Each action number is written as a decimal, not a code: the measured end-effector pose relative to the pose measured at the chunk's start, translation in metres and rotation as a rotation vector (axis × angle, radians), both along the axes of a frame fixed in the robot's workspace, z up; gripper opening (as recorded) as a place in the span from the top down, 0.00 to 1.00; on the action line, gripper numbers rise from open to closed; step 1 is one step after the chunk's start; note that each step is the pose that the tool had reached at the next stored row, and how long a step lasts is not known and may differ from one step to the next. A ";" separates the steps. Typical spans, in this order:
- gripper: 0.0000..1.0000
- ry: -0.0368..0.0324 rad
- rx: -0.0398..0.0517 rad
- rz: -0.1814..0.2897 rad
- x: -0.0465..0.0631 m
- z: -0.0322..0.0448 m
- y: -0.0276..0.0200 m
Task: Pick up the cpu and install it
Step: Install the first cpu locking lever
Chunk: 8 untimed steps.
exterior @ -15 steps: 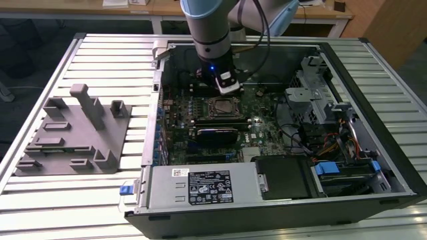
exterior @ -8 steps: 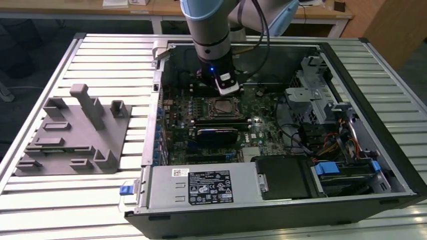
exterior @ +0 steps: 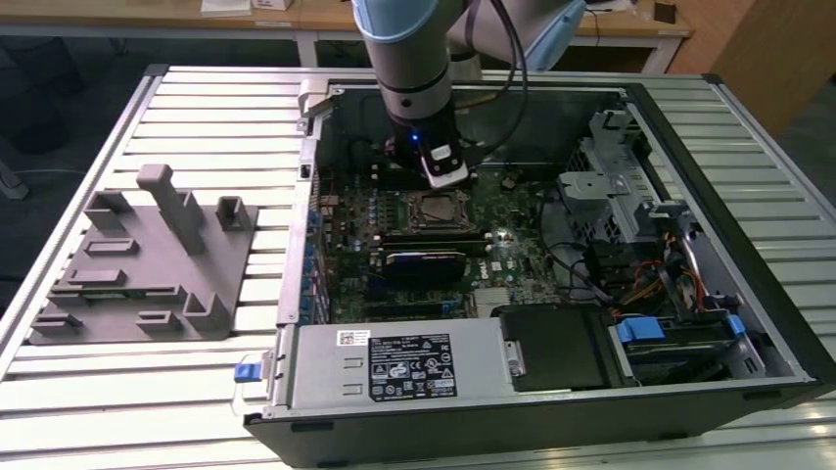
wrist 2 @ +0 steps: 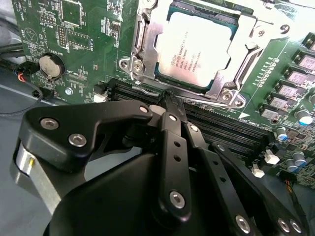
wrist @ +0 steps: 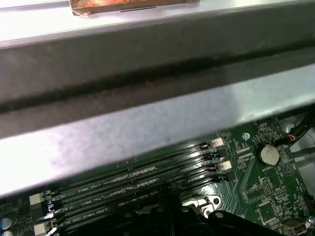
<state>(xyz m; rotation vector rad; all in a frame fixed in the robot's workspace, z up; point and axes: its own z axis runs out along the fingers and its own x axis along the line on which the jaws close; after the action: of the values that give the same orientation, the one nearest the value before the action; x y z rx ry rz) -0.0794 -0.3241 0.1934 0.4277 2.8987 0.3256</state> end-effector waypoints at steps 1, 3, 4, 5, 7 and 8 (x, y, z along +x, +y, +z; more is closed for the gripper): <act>0.89 0.0000 0.0001 0.000 0.000 -0.0003 -0.0003; 0.89 0.0000 -0.0001 -0.001 0.000 -0.0009 -0.0011; 0.89 0.0000 0.0000 -0.001 0.000 -0.0012 -0.0017; 0.89 0.0000 -0.0001 -0.001 0.000 -0.0014 -0.0025; 0.89 0.0002 -0.0003 -0.002 0.000 -0.0019 -0.0035; 0.89 0.0001 -0.0002 -0.002 0.000 -0.0022 -0.0037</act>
<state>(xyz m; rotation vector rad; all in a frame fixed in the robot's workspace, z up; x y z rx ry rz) -0.0795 -0.3278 0.1912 0.4306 2.8982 0.3249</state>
